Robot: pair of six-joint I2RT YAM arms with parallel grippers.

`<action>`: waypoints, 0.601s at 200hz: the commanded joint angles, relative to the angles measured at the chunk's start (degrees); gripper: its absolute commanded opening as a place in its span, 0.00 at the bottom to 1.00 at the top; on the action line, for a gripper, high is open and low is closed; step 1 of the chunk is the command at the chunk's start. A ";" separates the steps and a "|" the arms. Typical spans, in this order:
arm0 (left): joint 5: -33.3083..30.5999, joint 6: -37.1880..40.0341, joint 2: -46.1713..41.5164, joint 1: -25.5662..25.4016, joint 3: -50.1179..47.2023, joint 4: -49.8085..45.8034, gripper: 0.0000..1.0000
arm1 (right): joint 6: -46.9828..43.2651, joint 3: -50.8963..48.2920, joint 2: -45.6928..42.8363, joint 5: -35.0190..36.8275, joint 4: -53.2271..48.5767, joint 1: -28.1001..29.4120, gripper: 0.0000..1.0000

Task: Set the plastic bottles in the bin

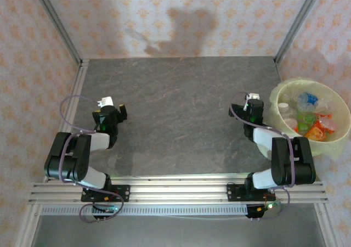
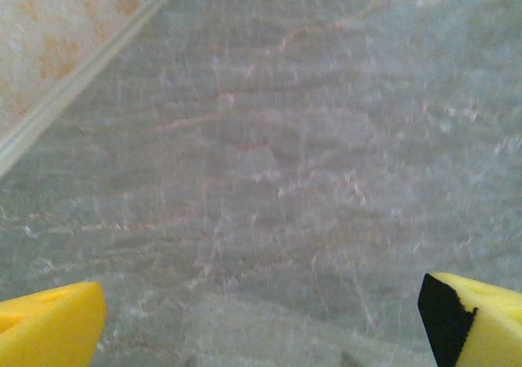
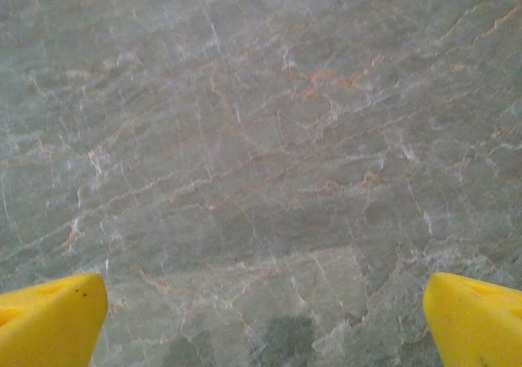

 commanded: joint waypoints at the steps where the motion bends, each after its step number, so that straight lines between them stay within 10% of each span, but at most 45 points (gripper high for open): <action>1: -1.66 1.84 0.16 -1.01 -0.61 6.98 1.00 | 2.13 -2.45 0.09 1.85 11.17 -0.42 0.99; 70: -6.10 1.93 -0.13 -2.64 0.39 4.53 1.00 | 3.38 -14.95 5.24 5.03 38.32 -0.21 0.99; 120: -6.23 2.02 0.02 -2.70 0.31 4.96 1.00 | 1.77 -4.93 6.35 2.78 20.70 0.34 0.99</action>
